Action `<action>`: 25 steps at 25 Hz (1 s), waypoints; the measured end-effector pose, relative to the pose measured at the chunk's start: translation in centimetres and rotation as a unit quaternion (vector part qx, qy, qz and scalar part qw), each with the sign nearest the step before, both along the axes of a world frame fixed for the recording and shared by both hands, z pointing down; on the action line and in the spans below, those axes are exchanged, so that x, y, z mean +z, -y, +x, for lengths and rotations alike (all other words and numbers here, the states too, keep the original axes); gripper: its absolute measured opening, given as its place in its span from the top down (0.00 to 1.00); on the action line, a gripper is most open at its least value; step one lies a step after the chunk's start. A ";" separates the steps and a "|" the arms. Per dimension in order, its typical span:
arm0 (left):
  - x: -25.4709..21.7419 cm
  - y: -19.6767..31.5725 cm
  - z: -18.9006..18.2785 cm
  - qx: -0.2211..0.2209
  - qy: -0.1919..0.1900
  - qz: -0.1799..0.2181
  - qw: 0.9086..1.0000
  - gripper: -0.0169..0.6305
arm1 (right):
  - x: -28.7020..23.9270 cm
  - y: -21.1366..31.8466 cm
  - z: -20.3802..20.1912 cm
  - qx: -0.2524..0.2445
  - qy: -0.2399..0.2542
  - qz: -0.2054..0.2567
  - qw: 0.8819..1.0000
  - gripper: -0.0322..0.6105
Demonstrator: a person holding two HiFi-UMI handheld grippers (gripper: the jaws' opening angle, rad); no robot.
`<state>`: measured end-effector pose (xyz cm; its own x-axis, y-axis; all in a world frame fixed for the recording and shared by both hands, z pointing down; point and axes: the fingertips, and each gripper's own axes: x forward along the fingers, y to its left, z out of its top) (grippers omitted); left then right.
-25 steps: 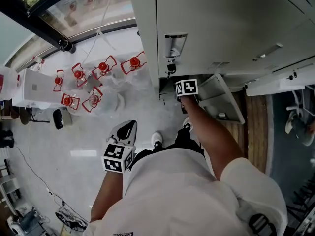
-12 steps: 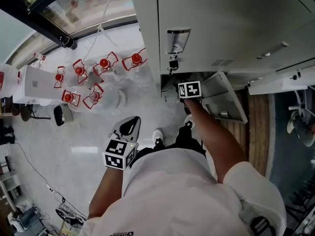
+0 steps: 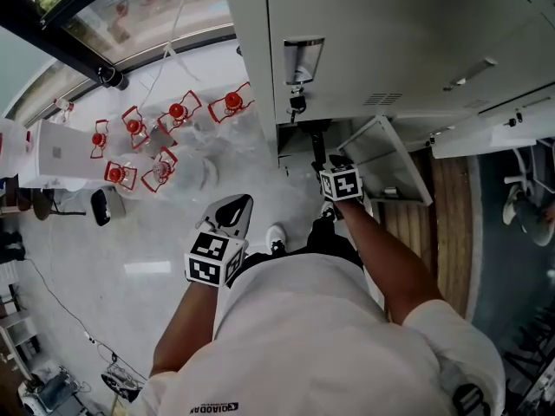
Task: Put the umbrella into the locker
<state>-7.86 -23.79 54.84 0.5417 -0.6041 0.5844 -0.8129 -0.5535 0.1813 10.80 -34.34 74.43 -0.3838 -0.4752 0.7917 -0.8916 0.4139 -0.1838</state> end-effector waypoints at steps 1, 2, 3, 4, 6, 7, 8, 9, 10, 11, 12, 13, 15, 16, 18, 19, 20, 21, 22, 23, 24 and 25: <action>0.1 0.0 0.2 0.005 0.001 -0.001 1.000 0.95 | 0.1 -0.2 -0.1 0.002 0.001 0.001 1.000 0.57; 0.1 0.0 0.4 0.009 0.001 -0.001 1.000 0.95 | 0.0 -0.3 -0.1 0.005 0.002 0.002 1.000 0.58; 0.0 0.0 0.6 0.012 0.002 -0.001 1.000 0.95 | -0.1 -0.3 -0.1 0.008 0.000 0.006 1.000 0.61; 0.0 0.0 0.8 0.015 0.002 0.000 1.000 0.95 | -0.3 -0.2 -0.1 0.009 -0.002 0.009 1.000 0.65; -0.2 0.1 1.1 0.020 0.003 0.003 1.000 0.95 | -0.3 -0.1 -0.2 0.005 -0.005 0.011 1.000 0.68; -0.3 0.1 1.2 0.021 0.003 0.004 1.000 0.95 | -0.3 -0.1 -0.3 0.002 -0.006 0.010 1.000 0.70; -0.3 0.1 1.3 0.022 0.003 0.006 1.000 0.95 | -0.2 -0.2 -0.3 0.000 -0.006 0.009 1.000 0.70; -0.4 0.0 1.2 0.022 0.004 0.006 1.000 0.95 | -0.3 -0.2 -0.4 -0.001 -0.006 0.008 1.000 0.70; -0.4 0.0 1.2 0.021 0.004 0.006 1.000 0.95 | -0.3 -0.2 -0.3 -0.001 -0.006 0.009 1.000 0.70; -0.3 -0.1 1.1 0.021 0.005 0.006 1.000 0.95 | -0.4 -0.1 -0.3 -0.001 -0.006 0.010 1.000 0.70; -0.2 -0.2 1.0 0.021 0.007 0.005 1.000 0.95 | -0.4 0.0 -0.4 0.000 -0.007 0.013 1.000 0.70; -0.1 -0.2 0.9 0.021 0.008 0.005 1.000 0.95 | -0.5 0.3 -0.3 0.001 -0.007 0.016 1.000 0.70; 0.2 -0.3 0.8 0.019 0.012 0.004 1.000 0.95 | -0.8 1.0 -0.2 0.006 -0.011 0.020 1.000 0.70; 0.4 -0.3 0.7 0.016 0.013 0.003 1.000 0.95 | -0.9 1.5 -0.1 0.008 -0.012 0.021 1.000 0.70; 0.5 -0.5 0.5 0.008 0.013 0.001 1.000 0.95 | -1.0 2.5 -0.2 0.010 -0.014 0.022 1.000 0.70; 0.4 -0.5 0.4 0.004 0.012 -0.001 1.000 0.95 | -1.1 3.1 -0.2 0.009 -0.015 0.023 1.000 0.70; 0.4 -0.4 0.3 0.000 0.012 -0.002 1.000 0.95 | -1.1 3.8 -0.2 0.008 -0.020 0.024 0.999 0.70; 0.4 -0.4 0.3 -0.002 0.012 -0.002 1.000 0.95 | -1.2 4.6 -0.1 0.006 -0.026 0.025 0.999 0.70; 0.3 -0.2 0.3 -0.005 0.013 -0.002 1.000 0.95 | -1.3 5.3 -0.2 0.003 -0.031 0.027 0.999 0.70; 0.3 0.0 0.3 -0.008 0.013 -0.001 1.000 0.95 | -1.3 6.1 -0.3 0.000 -0.034 0.030 0.999 0.70; 0.3 0.1 0.2 -0.011 0.013 0.000 1.000 0.95 | -1.3 6.9 -0.4 -0.003 -0.036 0.032 0.999 0.70; 0.2 0.3 0.1 -0.015 0.014 0.000 1.000 0.95 | -1.3 7.6 -0.6 -0.006 -0.037 0.034 0.999 0.70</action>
<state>-7.74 -24.12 55.07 0.5071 -0.6201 0.5986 -0.8339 -0.5286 0.1589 10.17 -41.92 73.13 -0.3323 -0.5245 0.7839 -0.8964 0.4340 -0.0896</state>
